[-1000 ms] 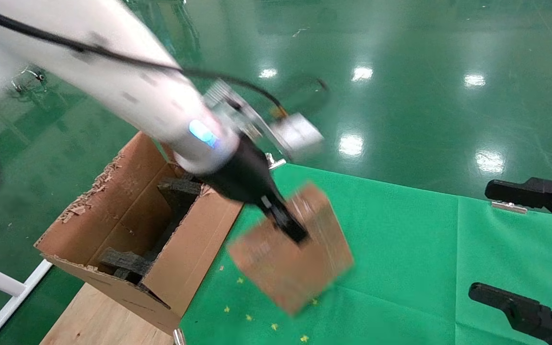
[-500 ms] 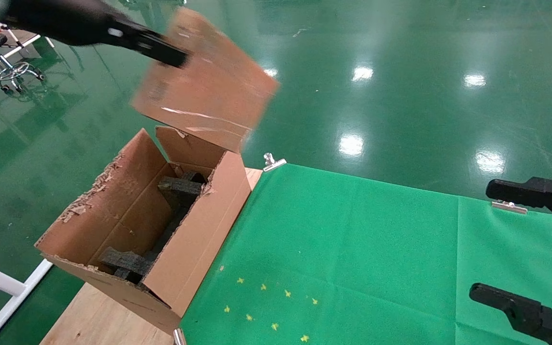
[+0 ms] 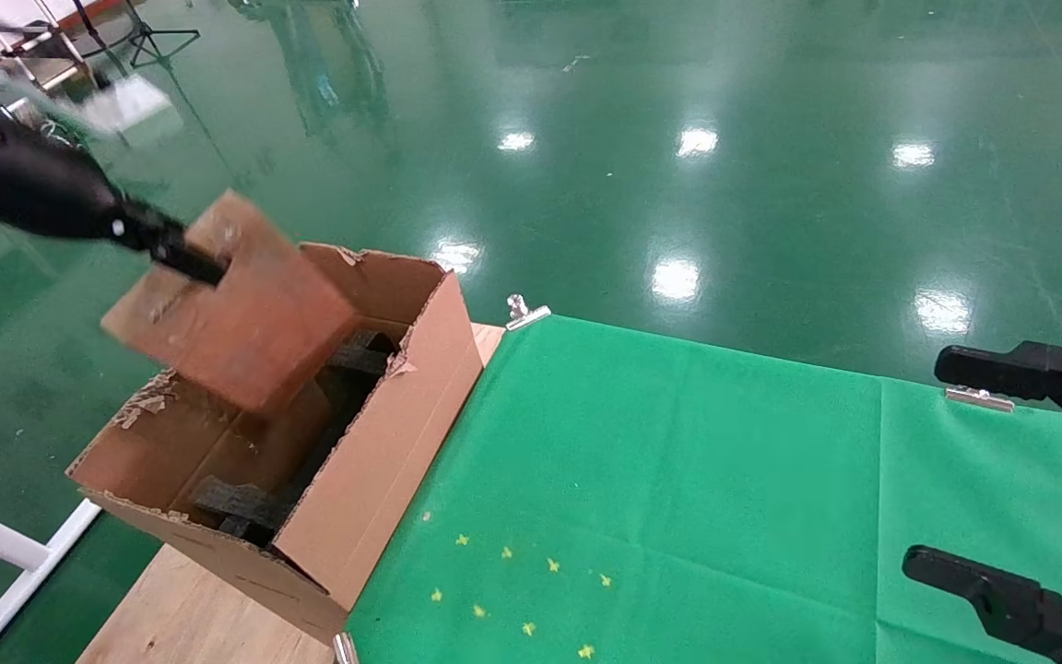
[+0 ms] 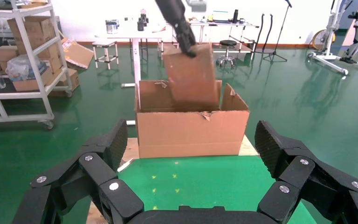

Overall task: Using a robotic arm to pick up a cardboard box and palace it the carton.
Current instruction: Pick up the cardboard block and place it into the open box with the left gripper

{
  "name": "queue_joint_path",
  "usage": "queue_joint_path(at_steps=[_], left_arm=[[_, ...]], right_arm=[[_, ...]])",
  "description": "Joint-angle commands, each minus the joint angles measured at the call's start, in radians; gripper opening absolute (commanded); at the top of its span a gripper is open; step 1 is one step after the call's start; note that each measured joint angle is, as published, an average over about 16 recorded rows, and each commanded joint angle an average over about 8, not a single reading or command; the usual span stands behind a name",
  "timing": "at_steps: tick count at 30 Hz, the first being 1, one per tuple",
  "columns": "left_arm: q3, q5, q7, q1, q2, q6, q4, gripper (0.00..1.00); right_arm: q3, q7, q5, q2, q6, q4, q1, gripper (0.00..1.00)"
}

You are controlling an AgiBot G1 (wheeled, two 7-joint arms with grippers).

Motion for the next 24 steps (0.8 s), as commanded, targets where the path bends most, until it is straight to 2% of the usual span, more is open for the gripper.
queue_joint_path(at_steps=[1,10,24], left_arm=[[0.01,0.011,0.033,0.025,0.011,-0.007,0.045,0.0],[0.035,0.045,0.073,0.132,0.064,-0.124,0.174,0.0],[0.033,0.045,0.035,0.275,0.1,-0.395,0.265,0.0]], right_arm=[[0.0,0.0,0.0,0.0,0.0,0.0,0.0,1.0],[0.0,0.0,0.0,0.0,0.0,0.0,0.0,1.0],[0.0,0.0,0.0,0.0,0.0,0.0,0.0,1.0]])
